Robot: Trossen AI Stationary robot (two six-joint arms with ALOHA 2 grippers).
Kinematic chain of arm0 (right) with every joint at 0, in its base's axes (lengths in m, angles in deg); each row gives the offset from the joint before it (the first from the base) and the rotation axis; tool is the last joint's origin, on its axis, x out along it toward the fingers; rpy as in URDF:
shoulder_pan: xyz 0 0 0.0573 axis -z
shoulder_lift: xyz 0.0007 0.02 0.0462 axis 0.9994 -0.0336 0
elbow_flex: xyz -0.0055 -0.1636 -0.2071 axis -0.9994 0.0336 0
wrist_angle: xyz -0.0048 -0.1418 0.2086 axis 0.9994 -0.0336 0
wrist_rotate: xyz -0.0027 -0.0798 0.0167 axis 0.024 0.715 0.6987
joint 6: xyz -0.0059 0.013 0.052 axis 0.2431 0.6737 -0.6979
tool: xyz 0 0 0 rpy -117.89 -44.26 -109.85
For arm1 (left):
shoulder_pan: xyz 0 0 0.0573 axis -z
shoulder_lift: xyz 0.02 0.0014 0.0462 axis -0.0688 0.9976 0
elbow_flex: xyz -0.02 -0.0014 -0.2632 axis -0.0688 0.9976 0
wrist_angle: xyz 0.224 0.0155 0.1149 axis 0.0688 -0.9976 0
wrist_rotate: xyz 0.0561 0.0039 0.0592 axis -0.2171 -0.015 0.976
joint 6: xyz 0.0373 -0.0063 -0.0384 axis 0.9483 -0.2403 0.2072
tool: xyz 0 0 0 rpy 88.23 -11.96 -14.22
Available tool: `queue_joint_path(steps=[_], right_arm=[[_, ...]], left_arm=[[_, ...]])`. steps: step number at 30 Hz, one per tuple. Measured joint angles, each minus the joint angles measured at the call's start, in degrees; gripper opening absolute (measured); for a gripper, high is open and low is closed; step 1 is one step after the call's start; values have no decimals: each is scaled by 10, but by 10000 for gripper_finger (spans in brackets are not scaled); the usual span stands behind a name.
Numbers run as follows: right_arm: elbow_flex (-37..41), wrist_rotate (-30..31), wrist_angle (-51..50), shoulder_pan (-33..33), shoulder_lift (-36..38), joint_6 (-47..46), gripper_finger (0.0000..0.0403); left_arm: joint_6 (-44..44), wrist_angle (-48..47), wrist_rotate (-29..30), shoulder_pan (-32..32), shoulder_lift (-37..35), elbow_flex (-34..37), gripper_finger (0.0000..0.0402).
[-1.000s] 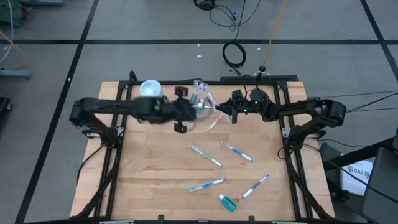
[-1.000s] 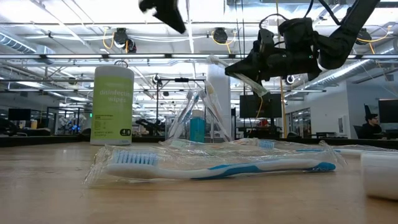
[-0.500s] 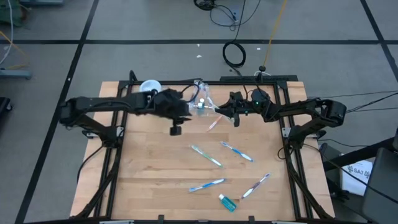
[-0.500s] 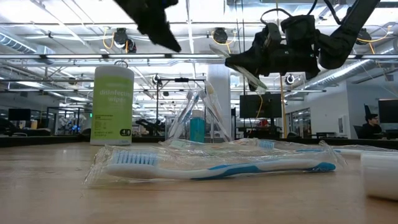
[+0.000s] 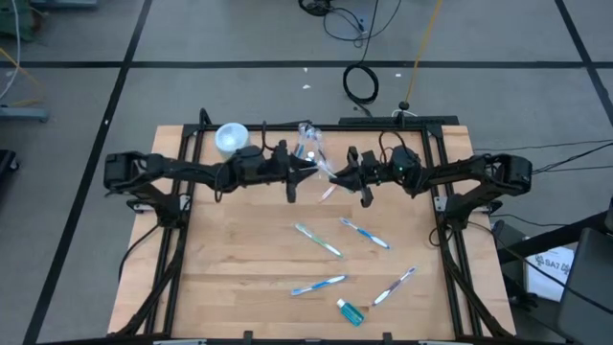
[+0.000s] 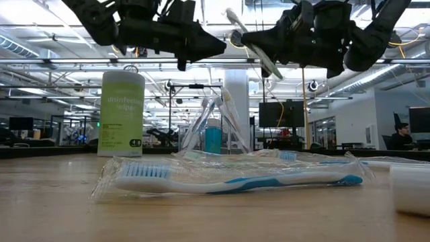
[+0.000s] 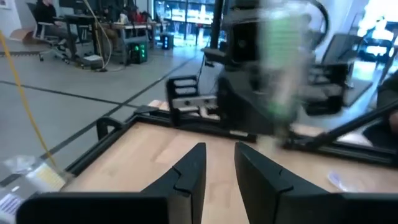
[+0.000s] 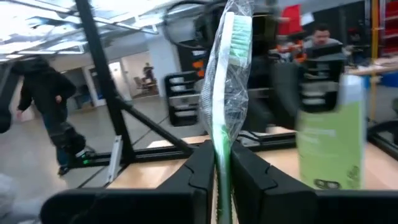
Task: Pick & Place toothbrushing station
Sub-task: Put the bottom green toothbrush into the transparent organizer
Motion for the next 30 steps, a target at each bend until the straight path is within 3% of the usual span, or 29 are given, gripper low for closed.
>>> queue_joint_path(steps=[9,14,30], right_arm=[[-30,96,-57,-42,0,46,24],[-30,100,-63,-42,0,57,22],[-31,101,-81,-42,0,92,23]], left_arm=[[19,36,-2,14,25,0,88],[72,39,-25,20,22,0,88],[71,36,-92,0,22,-3,88]])
